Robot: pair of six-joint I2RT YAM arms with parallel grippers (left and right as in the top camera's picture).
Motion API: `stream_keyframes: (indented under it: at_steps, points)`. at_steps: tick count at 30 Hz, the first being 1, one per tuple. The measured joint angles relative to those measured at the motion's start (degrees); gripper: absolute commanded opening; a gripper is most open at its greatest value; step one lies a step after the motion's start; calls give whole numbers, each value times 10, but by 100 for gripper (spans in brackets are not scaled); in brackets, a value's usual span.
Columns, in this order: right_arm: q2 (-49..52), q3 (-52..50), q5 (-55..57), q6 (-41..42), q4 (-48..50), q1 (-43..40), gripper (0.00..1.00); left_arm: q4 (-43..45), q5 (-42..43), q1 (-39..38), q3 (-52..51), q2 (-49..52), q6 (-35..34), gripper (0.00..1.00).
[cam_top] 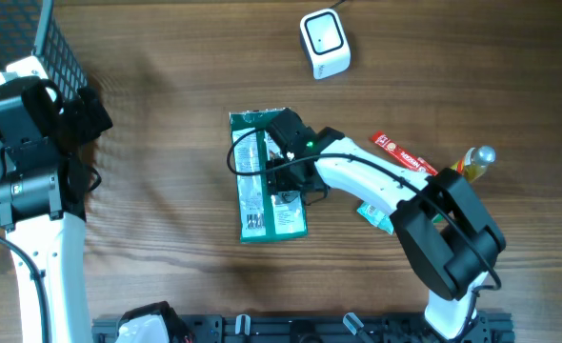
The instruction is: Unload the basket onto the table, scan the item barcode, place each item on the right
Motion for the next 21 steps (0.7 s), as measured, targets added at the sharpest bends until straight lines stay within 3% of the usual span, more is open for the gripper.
stream_keyframes:
  at_steps: [5, 9, 13, 16, 19, 21]
  points:
    - [-11, -20, 0, 16, 28, 0, 82, 0, 0, 0, 0, 0, 0, 100]
    - [-11, -22, -26, 20, 35, 0, 71, 0, 0, 0, 0, 0, 0, 100]
    - [-11, -24, -55, 29, 36, 0, 66, 0, 0, 0, 0, 0, 0, 100]
    - [-11, -26, -55, 42, 36, 5, 57, 0, 0, 0, 0, 0, 0, 100]
    - [-11, -28, -33, 50, 35, 22, 39, 0, 0, 0, 0, 0, 0, 100]
    - [-11, -30, -21, 55, 39, 33, 34, 0, 0, 0, 0, 0, 0, 100]
